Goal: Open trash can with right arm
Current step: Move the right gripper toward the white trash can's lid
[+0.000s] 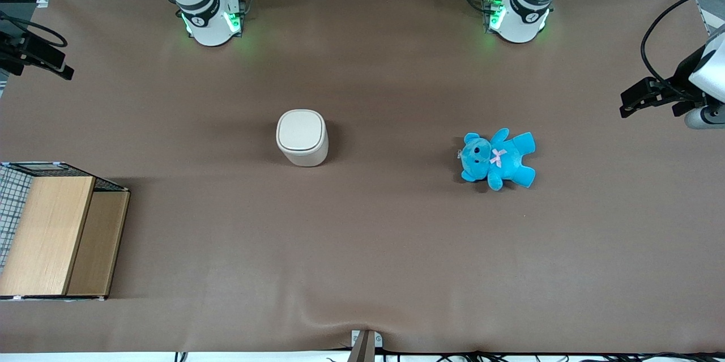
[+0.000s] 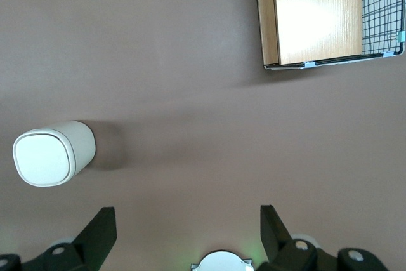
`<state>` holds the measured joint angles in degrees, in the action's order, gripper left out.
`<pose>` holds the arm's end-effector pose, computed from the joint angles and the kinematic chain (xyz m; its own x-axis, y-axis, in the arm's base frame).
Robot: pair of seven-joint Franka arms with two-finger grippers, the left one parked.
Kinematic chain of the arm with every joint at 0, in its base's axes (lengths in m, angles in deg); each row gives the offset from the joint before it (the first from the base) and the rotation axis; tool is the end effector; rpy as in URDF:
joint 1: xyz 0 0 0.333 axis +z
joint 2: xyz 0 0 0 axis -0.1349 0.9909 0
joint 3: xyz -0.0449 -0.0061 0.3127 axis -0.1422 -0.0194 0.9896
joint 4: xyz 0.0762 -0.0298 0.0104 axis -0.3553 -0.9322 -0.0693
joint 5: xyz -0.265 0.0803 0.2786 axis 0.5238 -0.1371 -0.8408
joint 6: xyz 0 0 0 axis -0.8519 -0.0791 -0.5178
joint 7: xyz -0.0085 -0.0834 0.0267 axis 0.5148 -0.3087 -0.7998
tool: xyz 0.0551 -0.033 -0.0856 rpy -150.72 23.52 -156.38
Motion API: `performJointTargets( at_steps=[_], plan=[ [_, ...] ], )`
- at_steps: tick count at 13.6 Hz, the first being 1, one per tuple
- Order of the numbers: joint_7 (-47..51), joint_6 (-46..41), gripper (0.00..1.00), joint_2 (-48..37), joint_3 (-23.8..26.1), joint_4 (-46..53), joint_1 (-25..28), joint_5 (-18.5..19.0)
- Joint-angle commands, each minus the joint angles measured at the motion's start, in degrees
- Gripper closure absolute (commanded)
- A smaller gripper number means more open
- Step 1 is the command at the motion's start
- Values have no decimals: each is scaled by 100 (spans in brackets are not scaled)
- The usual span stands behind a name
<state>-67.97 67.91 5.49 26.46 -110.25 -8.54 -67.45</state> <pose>0.5158 -0.0256 0.6737 0.9900 -0.1198 -0.0740 -0.1222 -0.9921 -0.0279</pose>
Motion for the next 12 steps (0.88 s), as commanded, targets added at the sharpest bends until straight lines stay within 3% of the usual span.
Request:
performJointTargets(
  at_steps=[1,5,7,10,11,12],
  plan=[
    [67,-175,0,92,65,204,-80,101],
    [40,-229,0,215,74,196,-28,-57],
    [75,-246,0,294,179,91,147,-346],
    [836,-229,0,408,784,-103,227,-636],
    [1197,-228,8,460,1004,-121,280,-637],
    [1479,-220,31,478,1223,-225,289,-637]
  ],
)
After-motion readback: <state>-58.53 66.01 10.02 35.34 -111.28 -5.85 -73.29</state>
